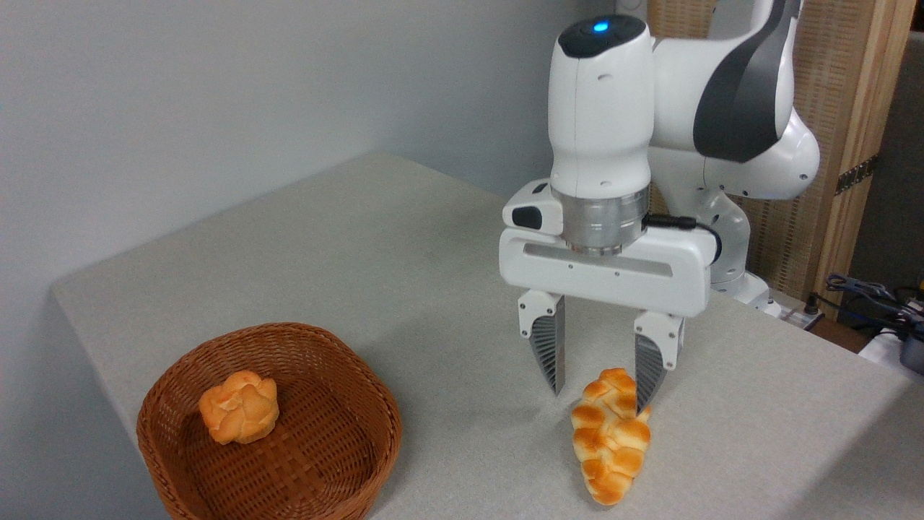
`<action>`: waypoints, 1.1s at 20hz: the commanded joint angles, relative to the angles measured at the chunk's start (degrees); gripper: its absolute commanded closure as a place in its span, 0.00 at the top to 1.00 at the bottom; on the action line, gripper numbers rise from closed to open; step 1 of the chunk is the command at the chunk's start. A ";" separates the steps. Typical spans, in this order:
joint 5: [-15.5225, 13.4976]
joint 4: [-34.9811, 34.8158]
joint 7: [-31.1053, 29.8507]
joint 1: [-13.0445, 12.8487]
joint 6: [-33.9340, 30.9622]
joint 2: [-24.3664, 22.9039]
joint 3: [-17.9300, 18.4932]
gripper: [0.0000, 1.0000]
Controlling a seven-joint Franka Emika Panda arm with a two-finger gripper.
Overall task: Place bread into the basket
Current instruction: 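Move the open gripper over the braided bread roll and lower it, then close the gripper around the middle of the braided roll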
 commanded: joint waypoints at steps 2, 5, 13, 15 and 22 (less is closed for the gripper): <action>4.86 0.15 0.18 0.74 4.29 1.75 1.05 1.00; 7.87 0.07 0.18 0.74 4.12 1.84 1.14 1.00; 7.96 0.16 0.36 0.22 3.68 1.66 0.96 1.00; 7.96 0.07 0.27 0.22 3.07 1.75 1.05 1.00; 7.96 -0.63 0.36 0.13 2.45 3.33 0.96 1.00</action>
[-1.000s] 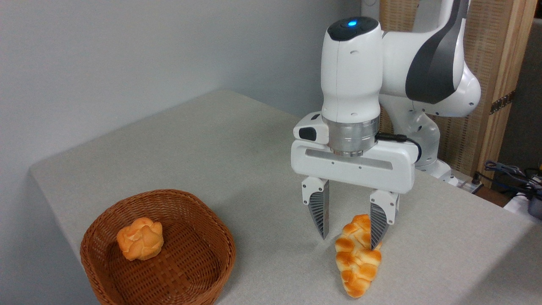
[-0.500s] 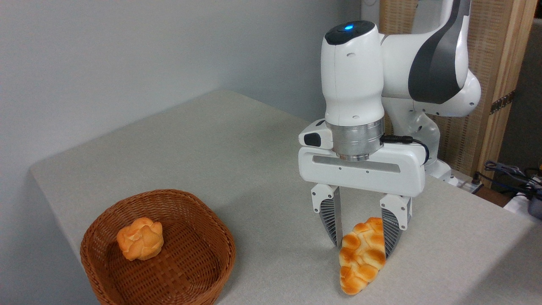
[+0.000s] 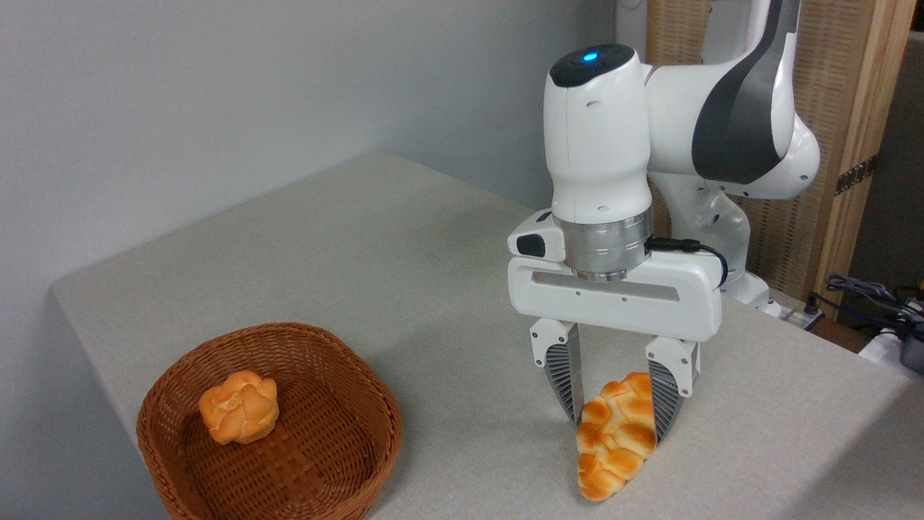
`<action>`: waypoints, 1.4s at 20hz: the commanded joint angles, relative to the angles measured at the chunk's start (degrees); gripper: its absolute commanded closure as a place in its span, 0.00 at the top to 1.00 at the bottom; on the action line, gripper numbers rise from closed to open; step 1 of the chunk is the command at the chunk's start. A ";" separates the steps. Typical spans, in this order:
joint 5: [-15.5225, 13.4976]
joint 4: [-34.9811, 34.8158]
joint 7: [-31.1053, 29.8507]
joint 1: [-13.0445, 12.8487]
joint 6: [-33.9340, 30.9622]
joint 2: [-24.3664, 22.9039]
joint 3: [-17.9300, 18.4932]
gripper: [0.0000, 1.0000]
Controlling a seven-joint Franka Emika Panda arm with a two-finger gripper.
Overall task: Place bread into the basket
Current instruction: 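Close the gripper around the middle of the braided roll, then lift the braided roll and carry it over the wicker basket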
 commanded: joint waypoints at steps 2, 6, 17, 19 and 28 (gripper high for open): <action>1.07 -0.74 0.31 -0.59 -0.45 0.96 0.46 0.83; 1.07 -0.92 0.31 -0.68 -0.54 1.14 0.46 0.48; 1.07 -0.48 7.05 -0.86 -0.54 1.14 0.46 0.36; 0.98 -0.30 7.78 -0.86 -0.54 1.14 0.46 0.37; -0.94 20.05 7.16 -0.94 -13.87 6.22 -11.57 0.48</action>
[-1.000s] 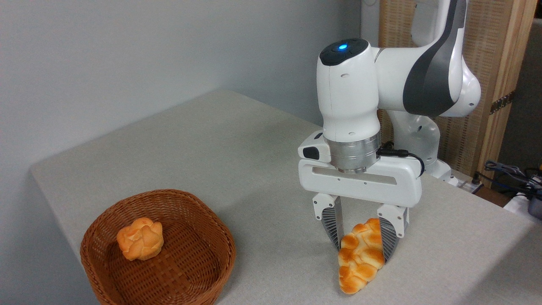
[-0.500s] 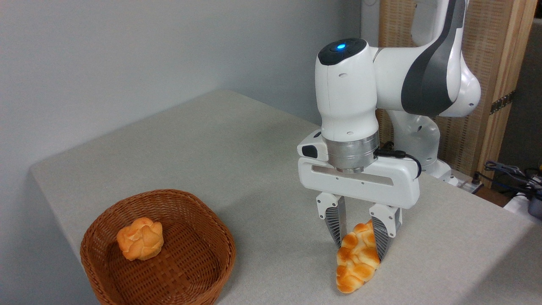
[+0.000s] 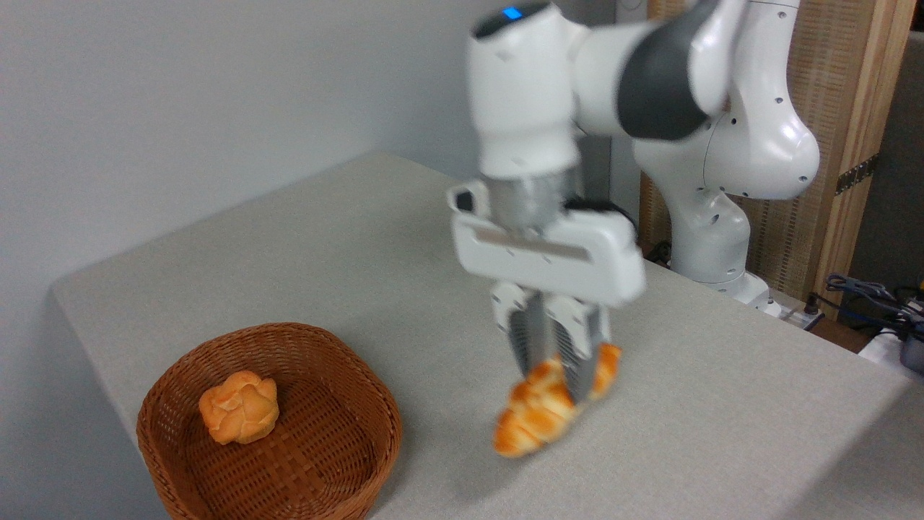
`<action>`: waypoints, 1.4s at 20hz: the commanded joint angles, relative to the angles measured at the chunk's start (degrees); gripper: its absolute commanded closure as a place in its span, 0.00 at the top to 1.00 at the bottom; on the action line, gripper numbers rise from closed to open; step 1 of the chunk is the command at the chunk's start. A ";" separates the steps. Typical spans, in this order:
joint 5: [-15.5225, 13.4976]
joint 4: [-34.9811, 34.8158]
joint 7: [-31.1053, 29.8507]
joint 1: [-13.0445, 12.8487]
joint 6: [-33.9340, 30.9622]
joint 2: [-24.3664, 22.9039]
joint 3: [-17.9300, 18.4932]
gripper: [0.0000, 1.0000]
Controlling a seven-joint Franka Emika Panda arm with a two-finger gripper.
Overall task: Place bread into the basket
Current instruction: 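Lift the braided roll and carry it over the wicker basket, then lower the roll into the basket beside the bun and open the gripper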
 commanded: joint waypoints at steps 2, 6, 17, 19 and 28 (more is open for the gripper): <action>-4.11 19.86 0.25 -0.10 -11.91 8.87 -4.58 0.48; -6.23 32.02 -0.10 -0.10 -14.48 17.57 -6.34 0.52; -5.62 43.82 -14.43 -5.81 -12.99 32.18 -8.63 1.00; -5.62 44.08 -17.23 -6.34 -10.29 33.32 -8.63 1.00; -5.45 43.73 -21.29 -6.43 -4.46 34.47 -9.24 1.00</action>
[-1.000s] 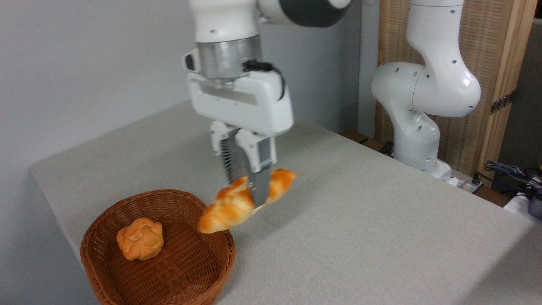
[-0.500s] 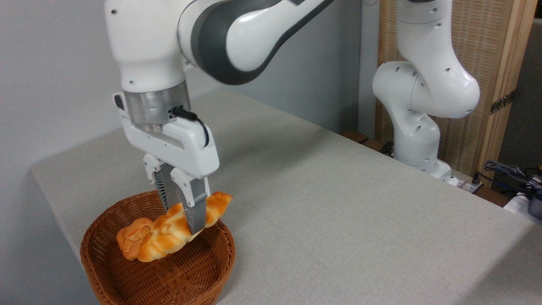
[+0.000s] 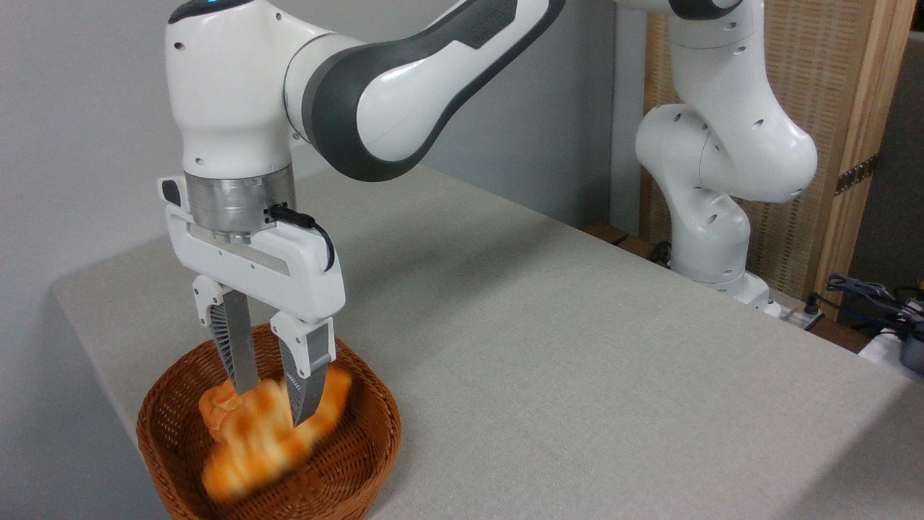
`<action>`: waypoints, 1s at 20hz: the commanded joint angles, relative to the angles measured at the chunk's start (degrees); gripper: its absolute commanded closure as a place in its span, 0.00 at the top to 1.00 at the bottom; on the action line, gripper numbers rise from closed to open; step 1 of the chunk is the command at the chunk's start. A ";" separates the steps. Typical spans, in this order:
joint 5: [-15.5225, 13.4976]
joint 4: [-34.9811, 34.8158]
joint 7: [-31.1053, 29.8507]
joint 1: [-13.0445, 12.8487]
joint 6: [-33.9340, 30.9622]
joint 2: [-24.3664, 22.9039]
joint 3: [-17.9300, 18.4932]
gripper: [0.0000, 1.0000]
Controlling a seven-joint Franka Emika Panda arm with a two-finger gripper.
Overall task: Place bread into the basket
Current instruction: 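Lower the roll into the basket beside the bun and open the gripper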
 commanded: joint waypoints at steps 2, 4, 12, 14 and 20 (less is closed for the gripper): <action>0.34 0.93 -0.88 -0.08 0.00 0.35 -0.16 1.00; 0.34 1.10 -1.14 0.00 -0.17 -0.18 -0.16 1.00; -0.10 1.02 1.57 0.27 -16.14 -11.15 0.11 1.00; -0.46 0.84 7.00 0.00 -21.24 -14.14 0.11 1.00; 1.21 0.93 18.01 -5.42 -28.04 -17.40 6.76 1.00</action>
